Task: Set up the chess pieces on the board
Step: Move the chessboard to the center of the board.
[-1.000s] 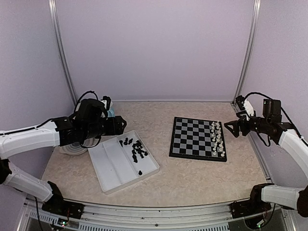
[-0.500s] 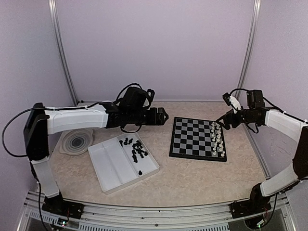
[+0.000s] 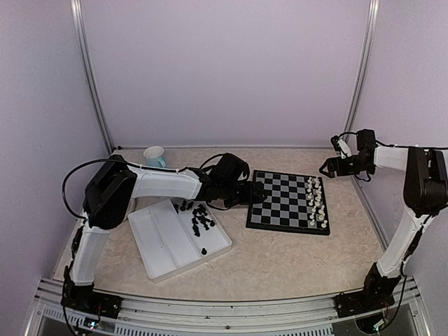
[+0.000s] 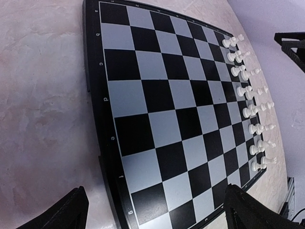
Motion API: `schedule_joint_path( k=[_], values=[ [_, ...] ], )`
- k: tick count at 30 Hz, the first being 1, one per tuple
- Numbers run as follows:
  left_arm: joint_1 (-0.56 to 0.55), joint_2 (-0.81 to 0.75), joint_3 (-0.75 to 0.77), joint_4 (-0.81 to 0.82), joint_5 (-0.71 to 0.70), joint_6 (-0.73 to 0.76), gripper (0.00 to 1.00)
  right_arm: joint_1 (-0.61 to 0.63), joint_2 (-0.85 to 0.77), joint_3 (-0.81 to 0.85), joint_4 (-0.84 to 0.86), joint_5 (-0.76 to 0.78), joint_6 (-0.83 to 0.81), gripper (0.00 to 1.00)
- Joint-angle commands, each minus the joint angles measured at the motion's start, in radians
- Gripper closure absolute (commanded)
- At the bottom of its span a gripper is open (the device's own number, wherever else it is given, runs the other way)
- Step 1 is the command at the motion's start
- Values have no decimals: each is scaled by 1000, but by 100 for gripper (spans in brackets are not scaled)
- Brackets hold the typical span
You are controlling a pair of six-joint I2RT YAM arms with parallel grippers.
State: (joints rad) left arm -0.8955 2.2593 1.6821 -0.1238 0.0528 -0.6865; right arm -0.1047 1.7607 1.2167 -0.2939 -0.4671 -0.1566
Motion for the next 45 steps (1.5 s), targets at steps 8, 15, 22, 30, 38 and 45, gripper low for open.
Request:
schedule_joint_path(
  k=[8,15,22,30,38,45],
  values=[
    [40,83,80,54,94,-102,3,-40,245,206,15,-58,125,33],
    [32,114,84,71,150,-108,8,-44,397,345,-16,-97,155,67],
    [22,124,82,63,167,-90,8,-45,468,397,-42,-123,155,74],
    [-5,100,30,73,194,-51,9,-45,484,366,-78,-139,135,79],
    [-30,51,-75,113,187,-46,9,-46,462,296,-93,-157,106,82],
    [-42,7,-169,154,186,-56,10,-46,427,230,-80,-164,95,83]
  ],
)
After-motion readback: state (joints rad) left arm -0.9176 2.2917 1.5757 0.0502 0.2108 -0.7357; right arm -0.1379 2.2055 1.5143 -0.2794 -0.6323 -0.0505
